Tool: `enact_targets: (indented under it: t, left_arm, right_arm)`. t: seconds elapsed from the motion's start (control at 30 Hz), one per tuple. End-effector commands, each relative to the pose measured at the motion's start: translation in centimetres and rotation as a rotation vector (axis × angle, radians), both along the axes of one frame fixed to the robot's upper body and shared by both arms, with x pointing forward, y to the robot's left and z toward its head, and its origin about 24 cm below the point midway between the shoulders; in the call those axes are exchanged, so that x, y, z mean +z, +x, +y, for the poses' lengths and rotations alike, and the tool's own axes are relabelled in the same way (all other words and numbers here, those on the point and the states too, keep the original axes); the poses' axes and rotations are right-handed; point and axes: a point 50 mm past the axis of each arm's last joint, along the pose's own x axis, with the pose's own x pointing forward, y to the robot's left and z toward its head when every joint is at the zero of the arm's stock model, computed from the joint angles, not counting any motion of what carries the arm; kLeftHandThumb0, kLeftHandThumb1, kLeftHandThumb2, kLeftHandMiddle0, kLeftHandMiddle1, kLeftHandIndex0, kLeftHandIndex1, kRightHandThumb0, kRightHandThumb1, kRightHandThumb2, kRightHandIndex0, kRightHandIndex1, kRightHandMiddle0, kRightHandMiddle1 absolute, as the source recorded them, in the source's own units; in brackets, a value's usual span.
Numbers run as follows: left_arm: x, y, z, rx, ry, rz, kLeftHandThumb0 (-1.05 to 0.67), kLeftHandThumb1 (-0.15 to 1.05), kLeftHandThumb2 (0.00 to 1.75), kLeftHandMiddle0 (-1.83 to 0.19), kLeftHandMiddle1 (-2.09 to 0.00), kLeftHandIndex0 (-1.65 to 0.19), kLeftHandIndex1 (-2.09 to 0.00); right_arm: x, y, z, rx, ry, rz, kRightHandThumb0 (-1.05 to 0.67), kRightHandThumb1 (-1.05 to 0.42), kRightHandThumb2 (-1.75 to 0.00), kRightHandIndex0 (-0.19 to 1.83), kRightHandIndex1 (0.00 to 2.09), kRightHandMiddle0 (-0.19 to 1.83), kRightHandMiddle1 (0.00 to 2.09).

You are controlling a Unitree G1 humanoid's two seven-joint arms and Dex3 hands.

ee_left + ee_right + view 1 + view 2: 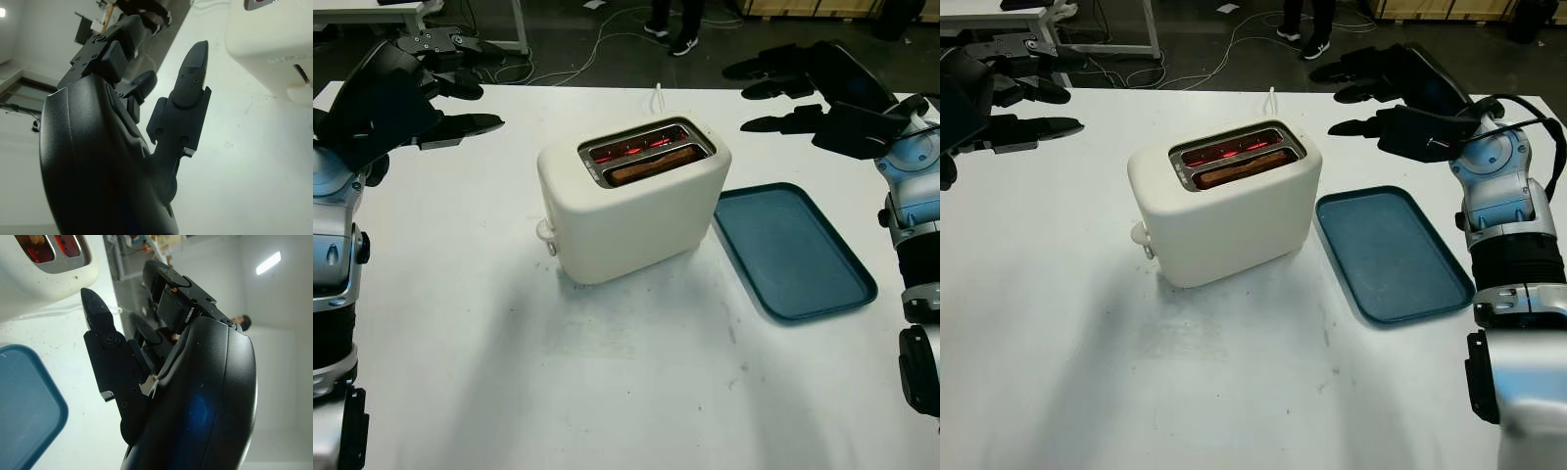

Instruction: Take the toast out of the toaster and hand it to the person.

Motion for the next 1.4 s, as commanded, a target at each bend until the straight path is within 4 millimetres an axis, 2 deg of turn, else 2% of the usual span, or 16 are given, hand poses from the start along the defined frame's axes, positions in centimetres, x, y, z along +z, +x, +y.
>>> enact_targets:
  t: [0.0, 0.87, 1.23, 1.37]
  left_arm:
    - [0.1, -0.1, 0.2, 0.010, 0.005, -0.004, -0.29, 0.85, 0.00, -0.20, -0.93, -0.41, -0.43]
    - [-0.2, 0.3, 0.1, -0.009, 0.029, 0.010, -0.30, 0.83, 0.00, -0.24, -0.95, -0.43, -0.45]
    - [-0.9, 0.5, 0.0, -0.008, -0.023, 0.045, -0.26, 0.85, 0.01, -0.19, -0.96, -0.39, -0.45]
    - [-1.0, 0.7, 0.0, -0.022, -0.022, 0.038, -0.25, 0.84, 0.01, -0.16, -1.03, -0.38, -0.48]
  right_arm:
    - [0.3, -0.2, -0.5, -0.024, 0.002, -0.010, -0.17, -0.78, 0.00, 0.84, 0.01, 0.77, 0.00]
    - [0.4, -0.4, -0.1, -0.023, 0.004, -0.013, -0.15, -0.79, 0.00, 0.85, 0.01, 0.78, 0.00]
    - [0.0, -0.3, 0.0, -0.004, 0.013, -0.001, -0.15, -0.78, 0.00, 0.84, 0.00, 0.77, 0.00]
    - [0.0, -0.2, 0.1, 0.001, 0.020, 0.003, -0.13, -0.78, 0.00, 0.85, 0.01, 0.77, 0.00]
